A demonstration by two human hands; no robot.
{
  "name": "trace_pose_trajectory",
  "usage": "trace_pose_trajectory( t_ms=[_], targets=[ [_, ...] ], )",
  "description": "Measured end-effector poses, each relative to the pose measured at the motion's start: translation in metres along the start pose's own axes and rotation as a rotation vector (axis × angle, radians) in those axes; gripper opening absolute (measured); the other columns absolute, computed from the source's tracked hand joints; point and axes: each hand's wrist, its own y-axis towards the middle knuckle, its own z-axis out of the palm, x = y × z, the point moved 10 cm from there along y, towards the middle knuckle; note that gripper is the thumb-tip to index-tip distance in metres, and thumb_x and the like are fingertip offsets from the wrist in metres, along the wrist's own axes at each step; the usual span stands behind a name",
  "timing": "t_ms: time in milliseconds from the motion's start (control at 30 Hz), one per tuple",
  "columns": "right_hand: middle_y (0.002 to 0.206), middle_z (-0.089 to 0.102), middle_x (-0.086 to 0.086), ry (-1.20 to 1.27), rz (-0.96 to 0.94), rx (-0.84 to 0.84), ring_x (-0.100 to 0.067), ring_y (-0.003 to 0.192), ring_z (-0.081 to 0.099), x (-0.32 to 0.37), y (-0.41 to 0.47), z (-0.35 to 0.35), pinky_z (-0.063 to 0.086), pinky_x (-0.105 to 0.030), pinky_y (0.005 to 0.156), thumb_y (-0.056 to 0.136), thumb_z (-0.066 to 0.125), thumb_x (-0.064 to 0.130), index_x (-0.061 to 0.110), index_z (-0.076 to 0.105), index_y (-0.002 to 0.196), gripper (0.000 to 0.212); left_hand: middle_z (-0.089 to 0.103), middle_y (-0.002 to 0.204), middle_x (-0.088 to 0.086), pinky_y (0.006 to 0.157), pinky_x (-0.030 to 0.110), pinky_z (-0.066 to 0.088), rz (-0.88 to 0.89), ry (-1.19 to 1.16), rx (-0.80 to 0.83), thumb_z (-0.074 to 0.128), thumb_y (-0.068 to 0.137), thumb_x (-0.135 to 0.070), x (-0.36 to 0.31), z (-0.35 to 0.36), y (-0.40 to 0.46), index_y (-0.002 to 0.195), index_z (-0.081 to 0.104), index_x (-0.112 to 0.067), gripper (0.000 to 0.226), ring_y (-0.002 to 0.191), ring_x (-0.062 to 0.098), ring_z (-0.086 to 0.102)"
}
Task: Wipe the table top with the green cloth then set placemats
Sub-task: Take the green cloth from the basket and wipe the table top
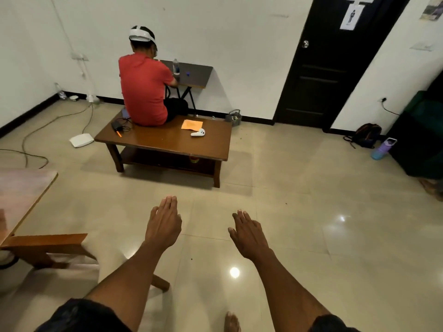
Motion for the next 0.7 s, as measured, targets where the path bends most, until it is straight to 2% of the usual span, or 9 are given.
trace_pose_trajectory(
  t_ms=[167, 200, 267, 433, 600, 700],
  targets=[
    [0.174, 0.018, -0.01, -0.036, -0.175, 0.026, -0.025, 0.163, 0.014, -0.012, 0.066, -0.024, 0.025, -0.042, 0.125, 0.114, 0.028, 0.041, 0.013, 0.025, 0.162, 0.056, 0.019, 0.173, 0.014, 0.127, 0.043, 0.02, -0.183, -0.02, -0.031, 0.033, 0.112, -0.027, -0.008, -0.008, 0.035, 0.165, 0.013, -0.003, 0.062, 0.161, 0.028, 0.017],
    [0.174, 0.018, -0.01, -0.049, -0.17, 0.01, -0.025, 0.163, 0.014, -0.016, 0.066, -0.028, 0.024, -0.042, 0.126, 0.114, 0.028, 0.041, 0.013, 0.025, 0.163, 0.056, 0.02, 0.173, 0.014, 0.127, 0.043, 0.02, -0.155, -0.001, -0.044, 0.034, 0.112, -0.027, -0.014, -0.008, 0.038, 0.165, 0.014, -0.003, 0.062, 0.161, 0.029, 0.017],
    [0.174, 0.019, -0.01, -0.06, -0.235, 0.056, -0.026, 0.162, 0.015, -0.01, 0.094, -0.023, 0.024, -0.042, 0.126, 0.114, 0.028, 0.041, 0.014, 0.024, 0.163, 0.056, 0.023, 0.172, 0.015, 0.126, 0.044, 0.022, -0.254, -0.011, -0.019, 0.037, 0.111, -0.026, 0.0, -0.001, 0.038, 0.165, 0.017, -0.003, 0.062, 0.16, 0.029, 0.021],
    [0.175, 0.018, -0.01, -0.08, -0.322, 0.111, -0.025, 0.162, 0.014, 0.01, 0.129, -0.009, 0.023, -0.042, 0.126, 0.114, 0.026, 0.041, 0.014, 0.023, 0.164, 0.056, 0.031, 0.169, 0.018, 0.123, 0.047, 0.029, -0.341, 0.007, -0.021, 0.043, 0.108, -0.025, 0.033, 0.006, 0.04, 0.163, 0.024, 0.001, 0.063, 0.158, 0.032, 0.028],
    [0.176, 0.014, -0.009, -0.06, -0.385, 0.15, -0.024, 0.163, 0.012, 0.04, 0.168, -0.002, 0.021, -0.042, 0.127, 0.114, 0.026, 0.041, 0.015, 0.021, 0.165, 0.058, 0.011, 0.175, 0.013, 0.128, 0.042, 0.017, -0.447, 0.02, 0.022, 0.03, 0.112, -0.028, 0.066, 0.005, 0.053, 0.166, 0.006, -0.003, 0.064, 0.163, 0.027, 0.01],
    [0.176, 0.014, -0.008, -0.06, -0.411, 0.152, -0.024, 0.163, 0.011, 0.064, 0.2, -0.005, 0.021, -0.042, 0.127, 0.114, 0.026, 0.042, 0.016, 0.02, 0.166, 0.059, 0.012, 0.175, 0.014, 0.128, 0.042, 0.018, -0.491, 0.016, 0.022, 0.031, 0.112, -0.028, 0.094, -0.001, 0.07, 0.166, 0.006, -0.003, 0.064, 0.163, 0.027, 0.01]
  ],
)
